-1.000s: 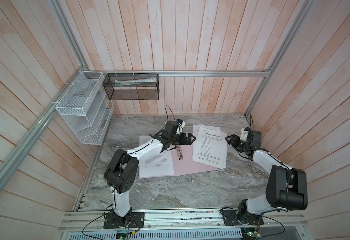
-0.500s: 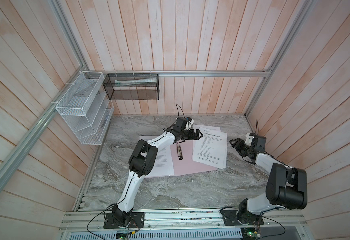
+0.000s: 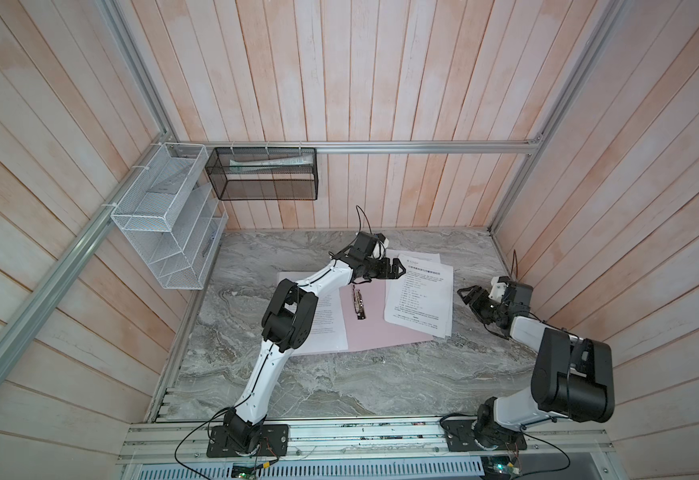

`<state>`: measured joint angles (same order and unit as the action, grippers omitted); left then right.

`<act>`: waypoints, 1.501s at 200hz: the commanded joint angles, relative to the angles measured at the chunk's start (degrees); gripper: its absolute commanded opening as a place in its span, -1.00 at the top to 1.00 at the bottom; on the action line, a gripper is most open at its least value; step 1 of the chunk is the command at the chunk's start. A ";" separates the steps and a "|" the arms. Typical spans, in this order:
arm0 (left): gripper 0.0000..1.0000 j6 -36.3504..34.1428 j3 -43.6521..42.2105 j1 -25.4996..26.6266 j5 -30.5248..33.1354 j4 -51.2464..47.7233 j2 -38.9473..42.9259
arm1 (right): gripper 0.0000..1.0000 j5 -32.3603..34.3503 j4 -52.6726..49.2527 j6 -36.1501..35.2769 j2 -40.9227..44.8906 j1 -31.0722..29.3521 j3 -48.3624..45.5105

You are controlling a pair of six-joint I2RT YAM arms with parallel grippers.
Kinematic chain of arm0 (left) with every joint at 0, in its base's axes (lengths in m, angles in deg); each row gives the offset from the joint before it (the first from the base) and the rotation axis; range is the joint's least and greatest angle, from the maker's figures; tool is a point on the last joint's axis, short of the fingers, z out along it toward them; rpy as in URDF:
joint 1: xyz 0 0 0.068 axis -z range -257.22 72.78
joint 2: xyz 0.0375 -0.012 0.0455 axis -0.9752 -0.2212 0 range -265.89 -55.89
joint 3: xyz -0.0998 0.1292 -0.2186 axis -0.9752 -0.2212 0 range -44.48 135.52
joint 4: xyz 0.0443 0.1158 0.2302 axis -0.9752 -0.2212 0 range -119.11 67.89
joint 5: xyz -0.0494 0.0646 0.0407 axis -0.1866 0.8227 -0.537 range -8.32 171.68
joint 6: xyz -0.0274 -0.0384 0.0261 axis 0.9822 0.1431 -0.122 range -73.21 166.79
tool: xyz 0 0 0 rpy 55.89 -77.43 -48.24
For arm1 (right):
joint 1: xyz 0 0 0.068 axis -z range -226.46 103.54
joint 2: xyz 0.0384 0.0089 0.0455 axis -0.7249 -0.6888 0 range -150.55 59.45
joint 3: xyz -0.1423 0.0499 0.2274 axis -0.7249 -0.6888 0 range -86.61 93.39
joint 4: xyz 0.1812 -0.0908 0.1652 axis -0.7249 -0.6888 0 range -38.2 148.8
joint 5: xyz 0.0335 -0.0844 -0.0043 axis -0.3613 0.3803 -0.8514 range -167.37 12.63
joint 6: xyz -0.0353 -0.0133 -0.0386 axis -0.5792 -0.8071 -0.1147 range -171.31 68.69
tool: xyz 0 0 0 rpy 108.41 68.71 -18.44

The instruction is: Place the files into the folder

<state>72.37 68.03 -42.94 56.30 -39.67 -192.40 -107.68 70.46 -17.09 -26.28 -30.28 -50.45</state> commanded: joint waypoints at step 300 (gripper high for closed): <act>-0.96 0.26 -8.16 2.13 -13.38 0.21 -2.30 | -0.23 -10.67 9.03 5.54 -18.33 2.26 8.09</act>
<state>73.55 63.96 -39.79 42.37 -38.36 -195.20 -115.72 78.52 -11.06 -44.38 -28.55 -41.73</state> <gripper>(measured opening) 0.981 0.642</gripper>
